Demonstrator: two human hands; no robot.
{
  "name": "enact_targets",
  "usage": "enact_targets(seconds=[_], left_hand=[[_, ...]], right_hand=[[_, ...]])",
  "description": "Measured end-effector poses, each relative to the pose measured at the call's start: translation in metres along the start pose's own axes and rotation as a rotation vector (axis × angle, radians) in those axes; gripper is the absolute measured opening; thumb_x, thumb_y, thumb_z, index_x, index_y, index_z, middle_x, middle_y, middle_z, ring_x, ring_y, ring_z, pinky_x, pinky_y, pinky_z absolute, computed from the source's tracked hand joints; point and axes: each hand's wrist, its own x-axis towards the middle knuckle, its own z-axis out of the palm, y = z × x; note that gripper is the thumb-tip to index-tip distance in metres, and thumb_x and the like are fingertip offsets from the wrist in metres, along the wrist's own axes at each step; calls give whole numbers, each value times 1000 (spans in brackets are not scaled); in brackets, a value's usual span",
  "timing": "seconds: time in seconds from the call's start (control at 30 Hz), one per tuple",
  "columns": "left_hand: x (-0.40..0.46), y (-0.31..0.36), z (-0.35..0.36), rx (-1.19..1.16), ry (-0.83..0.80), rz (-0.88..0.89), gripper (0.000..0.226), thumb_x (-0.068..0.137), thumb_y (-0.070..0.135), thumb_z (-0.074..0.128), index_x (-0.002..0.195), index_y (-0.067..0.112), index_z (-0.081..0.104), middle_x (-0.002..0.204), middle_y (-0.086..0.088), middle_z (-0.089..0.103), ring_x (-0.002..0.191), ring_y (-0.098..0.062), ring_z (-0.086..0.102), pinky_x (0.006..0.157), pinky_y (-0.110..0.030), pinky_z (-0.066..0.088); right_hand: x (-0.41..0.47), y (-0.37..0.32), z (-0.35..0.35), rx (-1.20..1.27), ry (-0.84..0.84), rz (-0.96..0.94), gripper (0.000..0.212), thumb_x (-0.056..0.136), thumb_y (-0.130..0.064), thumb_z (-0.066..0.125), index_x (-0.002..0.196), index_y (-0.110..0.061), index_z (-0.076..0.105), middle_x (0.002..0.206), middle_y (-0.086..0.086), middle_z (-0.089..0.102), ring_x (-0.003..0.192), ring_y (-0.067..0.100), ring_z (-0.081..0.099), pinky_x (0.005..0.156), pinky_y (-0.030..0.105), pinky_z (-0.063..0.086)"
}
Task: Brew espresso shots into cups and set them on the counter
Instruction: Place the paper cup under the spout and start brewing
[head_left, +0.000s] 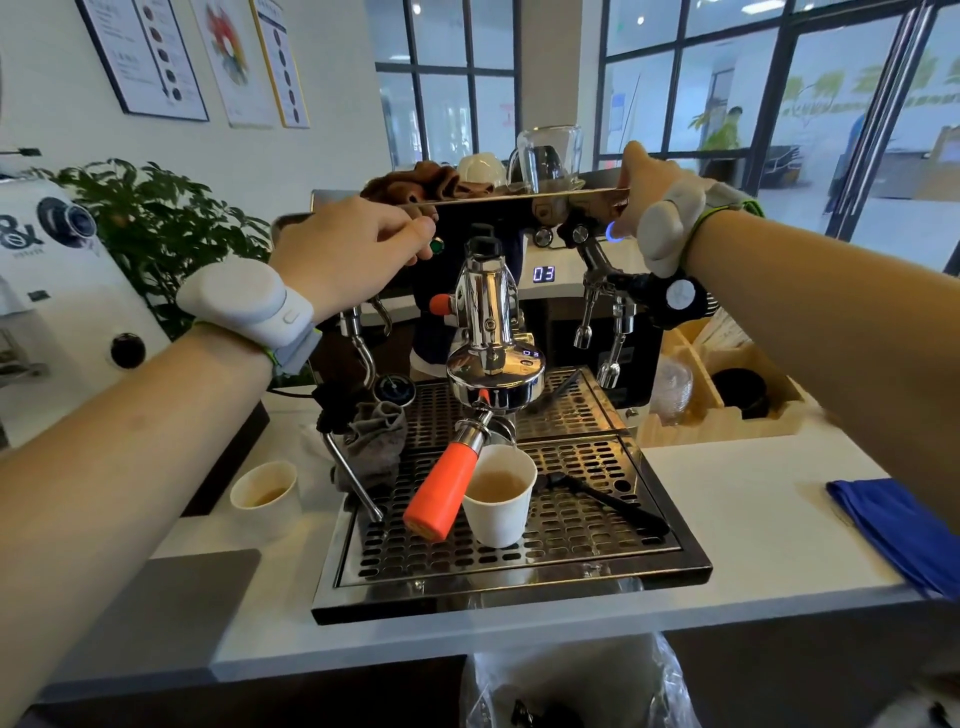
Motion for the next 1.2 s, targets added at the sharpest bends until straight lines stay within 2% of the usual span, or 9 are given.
enact_targets(seconds=[0.1,0.27,0.4,0.5,0.63,0.73,0.83,1.03,1.2], left_hand=[[2,-1,0,-85,-12,-3,30,94,54,42,94,37,67,78,22,64,73,7,53,59,-21,33],[3,1,-4,-196,10,-29,23,91,44,55,107,31,65,94,11,65,93,-8,55,75,-23,37],[-1,10,-6,-189,36,-11,25,90,33,59,112,23,65,96,8,65,92,-9,56,76,-19,37],[-6,19,-8,-196,71,20,22,91,29,59,110,22,66,94,7,64,85,-5,55,67,-1,35],[-18,30,-3,-186,96,81,22,91,27,58,112,23,65,97,11,62,80,0,53,65,7,30],[-26,32,6,-239,76,75,24,91,30,58,114,24,63,104,10,64,88,5,55,69,2,32],[-36,29,16,-294,33,61,29,92,31,59,120,24,60,111,8,63,106,-5,55,77,-7,34],[-64,23,39,-388,35,31,32,93,31,58,124,26,56,123,7,57,116,-4,50,92,-24,41],[-86,11,56,-398,11,17,34,96,23,55,130,24,51,126,6,55,116,-3,48,89,-21,43]], right_hand=[[-5,-6,-1,-4,-7,18,28,92,-14,55,116,-10,42,119,19,58,111,35,55,94,41,38],[-24,-21,-16,8,-12,-58,42,88,-26,58,125,-9,45,117,12,59,110,34,55,100,49,40],[-31,-27,-24,98,23,-183,46,86,-31,56,126,-13,44,114,12,59,100,31,57,81,37,43],[-32,-32,-25,182,50,-243,47,84,-36,55,126,-16,46,111,7,58,93,27,56,73,34,41],[-41,-42,-25,307,-34,-330,53,82,-37,57,131,-20,44,113,3,59,95,22,58,82,36,51],[-52,-47,-24,406,-41,-368,55,83,-38,58,133,-21,43,113,3,59,101,21,59,90,37,51],[-64,-48,-21,438,-26,-401,54,85,-36,58,134,-20,43,114,3,59,98,19,60,84,29,50],[-91,-44,-16,524,-30,-451,54,86,-33,59,136,-21,41,114,-1,56,92,10,58,76,15,43],[-113,-30,8,650,-20,-442,49,86,-31,59,133,-26,45,110,-9,54,92,8,56,71,8,39]])
